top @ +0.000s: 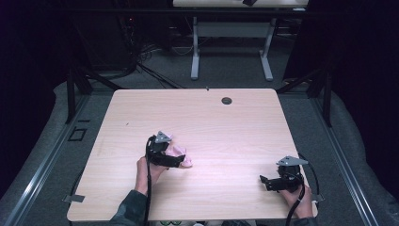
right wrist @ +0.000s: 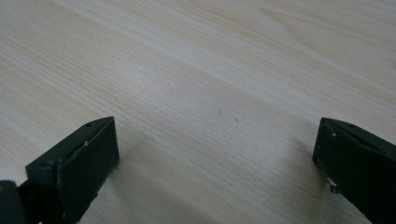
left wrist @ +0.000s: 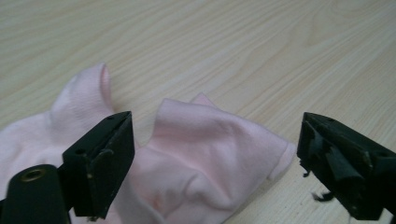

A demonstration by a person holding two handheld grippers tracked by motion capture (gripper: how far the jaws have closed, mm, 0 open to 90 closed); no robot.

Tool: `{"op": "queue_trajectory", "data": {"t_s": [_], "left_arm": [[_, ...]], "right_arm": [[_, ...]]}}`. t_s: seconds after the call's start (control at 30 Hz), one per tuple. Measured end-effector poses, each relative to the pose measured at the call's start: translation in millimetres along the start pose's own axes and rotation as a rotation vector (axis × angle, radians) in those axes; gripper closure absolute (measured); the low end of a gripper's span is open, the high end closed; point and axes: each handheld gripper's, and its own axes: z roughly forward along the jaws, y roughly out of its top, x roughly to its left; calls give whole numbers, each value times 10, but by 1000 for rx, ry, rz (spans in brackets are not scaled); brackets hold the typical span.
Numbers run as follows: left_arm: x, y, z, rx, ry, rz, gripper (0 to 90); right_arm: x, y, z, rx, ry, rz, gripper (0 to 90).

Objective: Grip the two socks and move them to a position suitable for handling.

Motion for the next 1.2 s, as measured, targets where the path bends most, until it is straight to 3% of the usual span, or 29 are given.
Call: {"op": "queue_trajectory", "data": {"t_s": [0.2, 0.33, 0.67, 0.83, 1.03, 1.2], "left_arm": [[-83, -41, 190, 81, -17, 26, 275], [-102, -66, 239, 100, -16, 30, 359], [-80, -94, 207, 83, 22, -11, 616], [-69, -139, 202, 47, -2, -30, 780], [-80, -152, 175, 25, 11, -26, 810], [-124, -127, 44, -13, 0, -13, 810]], "right_arm": [[0, 0, 0, 0, 0, 0, 0], [0, 0, 0, 0, 0, 0, 0], [0, -1, 0, 0, 0, 0, 0], [1, -1, -2, 1, -1, 1, 0], [2, -1, 0, -1, 0, 4, 0], [2, -1, 0, -2, 0, 3, 0]]}}
